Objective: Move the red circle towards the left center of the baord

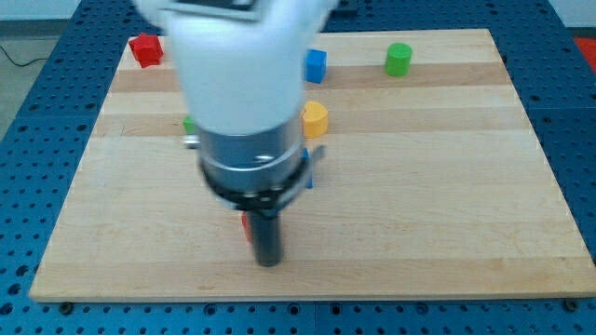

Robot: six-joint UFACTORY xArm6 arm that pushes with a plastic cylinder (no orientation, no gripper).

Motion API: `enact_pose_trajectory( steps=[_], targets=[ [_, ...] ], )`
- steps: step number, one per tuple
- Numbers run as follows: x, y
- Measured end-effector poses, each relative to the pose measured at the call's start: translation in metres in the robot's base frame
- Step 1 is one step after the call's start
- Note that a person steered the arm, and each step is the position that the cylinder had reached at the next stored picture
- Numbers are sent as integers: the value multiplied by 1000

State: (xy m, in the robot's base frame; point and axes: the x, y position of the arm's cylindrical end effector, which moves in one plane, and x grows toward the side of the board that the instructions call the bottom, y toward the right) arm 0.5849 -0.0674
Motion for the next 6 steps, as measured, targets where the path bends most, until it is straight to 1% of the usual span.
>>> enact_pose_trajectory(
  steps=[1, 2, 3, 4, 5, 6],
  targets=[
    [2, -8],
    [7, 45],
    [-9, 68],
    [-17, 25],
    [-18, -44],
    [-15, -55]
  ],
)
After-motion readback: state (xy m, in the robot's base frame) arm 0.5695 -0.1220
